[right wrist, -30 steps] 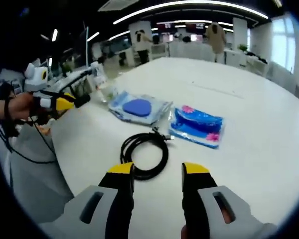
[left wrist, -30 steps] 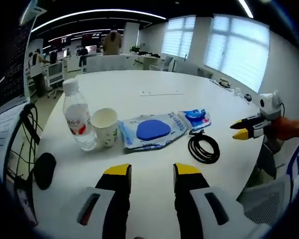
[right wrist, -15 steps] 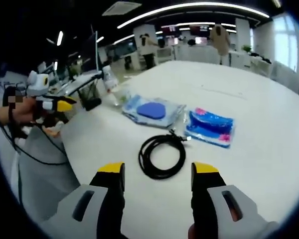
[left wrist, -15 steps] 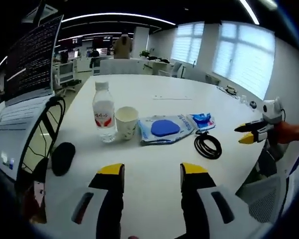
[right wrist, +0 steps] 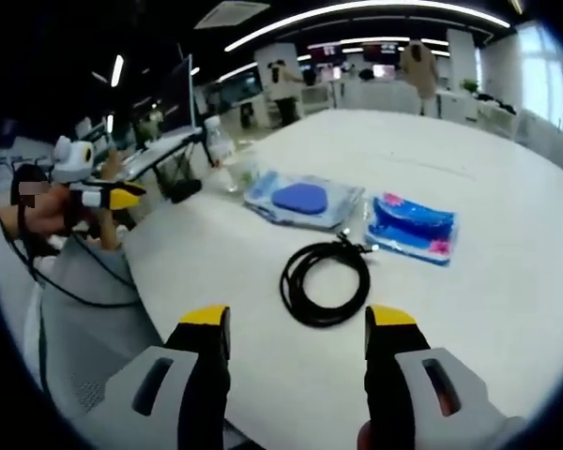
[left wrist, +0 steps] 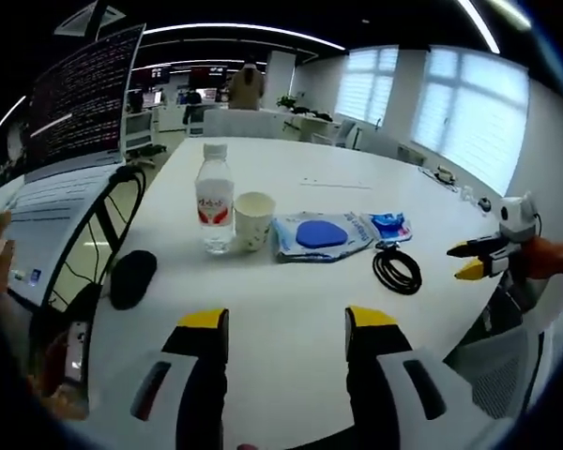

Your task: Arrange the tabletop items into an orderly group along one side of the table until the central work area is clear of visible clutter.

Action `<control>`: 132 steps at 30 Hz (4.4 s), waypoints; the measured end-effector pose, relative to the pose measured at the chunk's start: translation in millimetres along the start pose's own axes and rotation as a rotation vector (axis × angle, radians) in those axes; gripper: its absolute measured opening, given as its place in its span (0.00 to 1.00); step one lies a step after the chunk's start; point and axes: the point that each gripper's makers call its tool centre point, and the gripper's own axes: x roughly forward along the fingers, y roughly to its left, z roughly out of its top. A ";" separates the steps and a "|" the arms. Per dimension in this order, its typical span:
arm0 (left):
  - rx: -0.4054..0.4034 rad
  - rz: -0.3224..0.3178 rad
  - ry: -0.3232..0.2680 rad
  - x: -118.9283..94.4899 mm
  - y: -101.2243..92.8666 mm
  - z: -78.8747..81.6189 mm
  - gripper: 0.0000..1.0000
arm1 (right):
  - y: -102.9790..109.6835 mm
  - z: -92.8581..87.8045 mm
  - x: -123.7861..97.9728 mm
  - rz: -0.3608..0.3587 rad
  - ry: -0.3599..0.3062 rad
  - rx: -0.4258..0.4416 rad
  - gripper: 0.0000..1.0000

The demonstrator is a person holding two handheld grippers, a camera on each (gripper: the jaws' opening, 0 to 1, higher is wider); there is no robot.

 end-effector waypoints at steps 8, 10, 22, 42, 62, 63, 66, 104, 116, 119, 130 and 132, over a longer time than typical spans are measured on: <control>-0.015 0.012 0.006 -3.5 1.4 -6.1 0.50 | 0.1 -4.5 -0.6 -0.002 0.008 0.014 0.56; -0.018 0.015 0.007 -4.0 1.3 -6.6 0.50 | 0.4 -5.2 -0.4 -0.001 0.010 0.018 0.56; -0.027 0.018 0.001 -2.9 0.6 -4.5 0.50 | -3.4 -8.7 -1.7 -0.007 0.012 0.029 0.55; -0.039 0.019 -0.002 -6.5 -0.2 -5.8 0.50 | -4.4 -11.1 -3.3 -0.014 0.016 0.034 0.55; -0.052 0.022 -0.003 -9.1 3.0 -8.5 0.50 | -0.9 -11.2 -2.3 -0.011 0.026 0.029 0.54; -0.051 0.022 -0.003 -9.1 3.0 -8.1 0.50 | -0.7 -10.8 -2.1 -0.010 0.026 0.028 0.54; -0.043 0.021 -0.005 -9.0 2.6 -6.4 0.50 | -0.6 -9.3 -1.7 -0.009 0.022 0.024 0.54; -0.040 0.018 -0.006 -6.8 4.1 -3.1 0.51 | -2.7 -6.4 0.0 -0.008 0.021 0.025 0.56; -0.042 0.021 -0.005 -8.9 4.2 -3.3 0.51 | -4.2 -7.4 -1.2 -0.013 0.021 0.027 0.56; -0.041 0.019 -0.007 -9.0 3.8 -2.6 0.51 | -4.2 -6.5 -1.6 -0.014 0.019 0.027 0.56; -0.042 0.017 -0.006 -7.5 4.4 -2.9 0.51 | -5.1 -7.4 -2.4 -0.016 0.020 0.031 0.56; -0.041 0.017 -0.005 -7.3 4.6 -3.3 0.51 | -5.1 -7.6 -2.7 -0.017 0.020 0.033 0.55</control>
